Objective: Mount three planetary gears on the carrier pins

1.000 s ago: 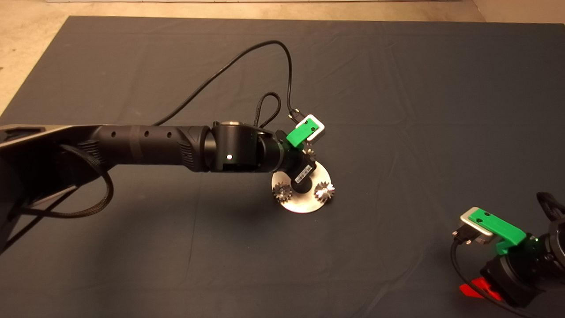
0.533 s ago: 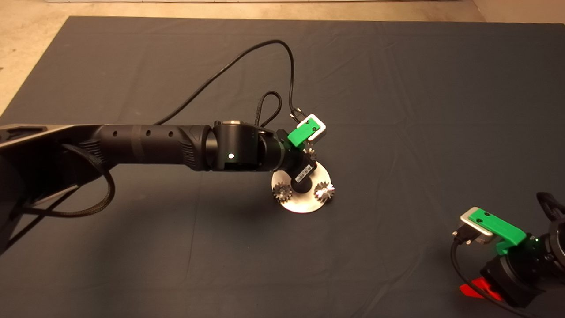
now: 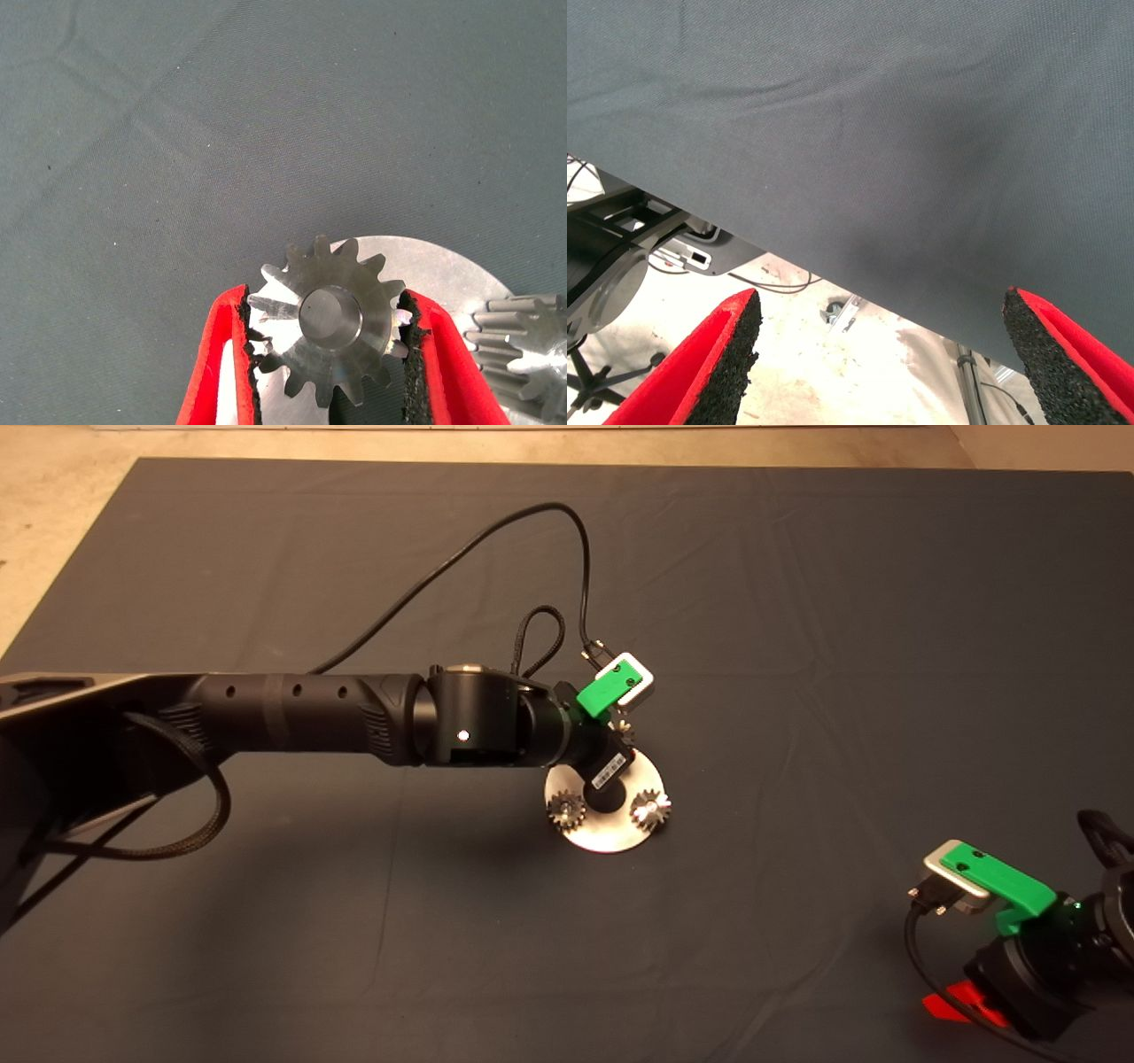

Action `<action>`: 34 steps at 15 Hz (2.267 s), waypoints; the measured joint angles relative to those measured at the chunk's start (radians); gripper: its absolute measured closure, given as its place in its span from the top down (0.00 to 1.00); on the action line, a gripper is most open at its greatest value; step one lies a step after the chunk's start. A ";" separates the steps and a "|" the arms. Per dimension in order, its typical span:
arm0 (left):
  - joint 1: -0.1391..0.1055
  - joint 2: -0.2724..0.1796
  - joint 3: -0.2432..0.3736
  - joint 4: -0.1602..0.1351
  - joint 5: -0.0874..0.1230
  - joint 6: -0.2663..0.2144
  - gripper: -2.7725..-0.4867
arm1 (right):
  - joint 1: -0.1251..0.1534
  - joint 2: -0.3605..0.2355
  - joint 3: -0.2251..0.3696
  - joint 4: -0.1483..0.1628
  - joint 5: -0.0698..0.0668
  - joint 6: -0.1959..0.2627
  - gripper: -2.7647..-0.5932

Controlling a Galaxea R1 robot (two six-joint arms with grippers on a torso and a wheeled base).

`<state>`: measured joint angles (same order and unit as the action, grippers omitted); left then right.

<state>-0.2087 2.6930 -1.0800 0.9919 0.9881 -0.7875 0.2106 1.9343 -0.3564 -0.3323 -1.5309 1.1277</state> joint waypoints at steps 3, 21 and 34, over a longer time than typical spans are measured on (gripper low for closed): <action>0.000 0.000 0.000 0.000 0.004 0.008 0.07 | 0.000 0.000 0.000 0.000 0.000 0.000 0.66; -0.027 0.000 -0.023 -0.029 0.030 0.012 0.07 | 0.000 0.000 0.000 0.000 0.000 0.000 0.66; -0.027 0.003 -0.023 -0.073 0.022 0.012 0.06 | 0.000 0.003 0.000 0.000 0.000 0.001 0.66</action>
<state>-0.2362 2.6955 -1.1030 0.9194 1.0098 -0.7753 0.2111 1.9368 -0.3564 -0.3323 -1.5309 1.1285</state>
